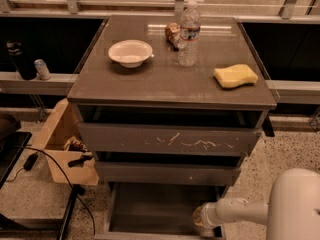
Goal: Open bottom drawer
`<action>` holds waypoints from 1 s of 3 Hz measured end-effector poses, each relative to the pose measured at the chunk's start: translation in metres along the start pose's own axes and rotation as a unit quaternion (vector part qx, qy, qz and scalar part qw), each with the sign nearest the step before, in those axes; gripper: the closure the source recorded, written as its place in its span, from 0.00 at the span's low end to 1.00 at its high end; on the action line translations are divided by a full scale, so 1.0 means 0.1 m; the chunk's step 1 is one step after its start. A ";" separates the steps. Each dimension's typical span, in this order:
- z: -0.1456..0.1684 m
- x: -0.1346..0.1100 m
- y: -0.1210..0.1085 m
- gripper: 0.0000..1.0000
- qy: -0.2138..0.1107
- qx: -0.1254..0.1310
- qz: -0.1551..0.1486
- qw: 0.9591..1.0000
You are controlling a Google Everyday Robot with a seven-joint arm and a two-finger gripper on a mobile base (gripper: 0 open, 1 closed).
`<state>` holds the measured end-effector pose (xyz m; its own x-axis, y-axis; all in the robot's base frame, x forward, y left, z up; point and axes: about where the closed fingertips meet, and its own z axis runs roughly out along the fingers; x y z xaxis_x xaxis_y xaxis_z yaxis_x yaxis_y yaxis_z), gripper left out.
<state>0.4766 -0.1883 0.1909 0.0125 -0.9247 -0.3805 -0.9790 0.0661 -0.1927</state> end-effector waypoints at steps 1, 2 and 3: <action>0.00 0.01 0.05 0.97 0.000 -0.004 -0.001 1.000; 0.00 0.01 0.05 0.74 0.000 -0.004 -0.001 1.000; 0.00 0.01 0.05 0.45 0.000 -0.004 -0.001 1.000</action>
Offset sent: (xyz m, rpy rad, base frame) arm -0.0050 -0.0005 -0.0011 -0.0010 0.0071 0.0039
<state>0.4715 -0.1888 0.1897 0.0134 -0.9250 -0.3797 -0.9806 0.0621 -0.1857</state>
